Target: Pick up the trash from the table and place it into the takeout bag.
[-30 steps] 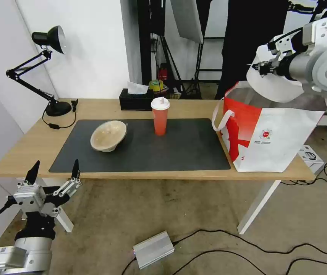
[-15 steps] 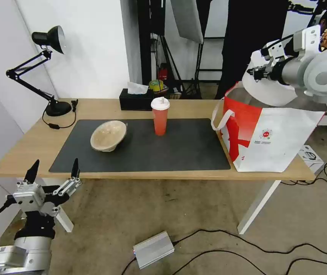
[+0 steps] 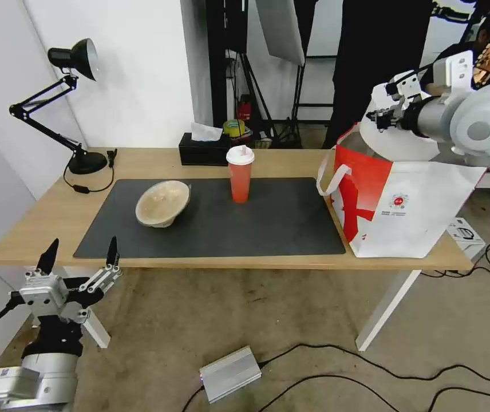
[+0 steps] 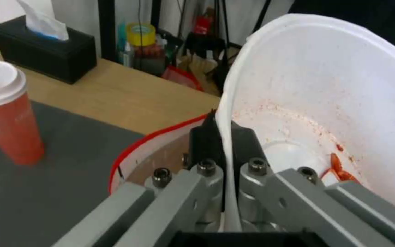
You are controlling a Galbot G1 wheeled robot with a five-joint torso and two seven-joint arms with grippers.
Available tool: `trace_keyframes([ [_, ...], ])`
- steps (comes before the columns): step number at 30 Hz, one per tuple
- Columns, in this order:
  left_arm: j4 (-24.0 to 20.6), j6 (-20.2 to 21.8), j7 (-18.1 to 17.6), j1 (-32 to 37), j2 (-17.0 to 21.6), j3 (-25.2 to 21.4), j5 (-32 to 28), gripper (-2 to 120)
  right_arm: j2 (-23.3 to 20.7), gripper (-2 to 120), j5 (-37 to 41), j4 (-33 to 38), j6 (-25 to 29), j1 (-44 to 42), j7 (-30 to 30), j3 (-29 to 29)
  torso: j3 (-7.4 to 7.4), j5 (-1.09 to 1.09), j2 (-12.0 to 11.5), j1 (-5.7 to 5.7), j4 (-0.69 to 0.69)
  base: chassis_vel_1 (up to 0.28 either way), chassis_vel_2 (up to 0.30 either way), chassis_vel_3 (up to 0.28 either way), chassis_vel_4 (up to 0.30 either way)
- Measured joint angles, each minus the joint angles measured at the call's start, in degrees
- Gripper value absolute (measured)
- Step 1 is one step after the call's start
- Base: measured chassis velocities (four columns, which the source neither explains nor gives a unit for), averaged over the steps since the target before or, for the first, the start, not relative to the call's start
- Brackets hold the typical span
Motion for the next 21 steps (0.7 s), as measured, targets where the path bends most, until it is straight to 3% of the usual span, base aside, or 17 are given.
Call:
trace_keyframes([
  [21, 0.22, 0.04, -0.08, -0.22, -0.09, 1.01, 0.01, 100, -3.30, 0, -0.05, 3.50, 0.00, -0.91, -0.06, 0.25, 0.00, 0.00, 0.00, 0.00, 0.00, 0.000, 0.000, 0.000, 0.000],
])
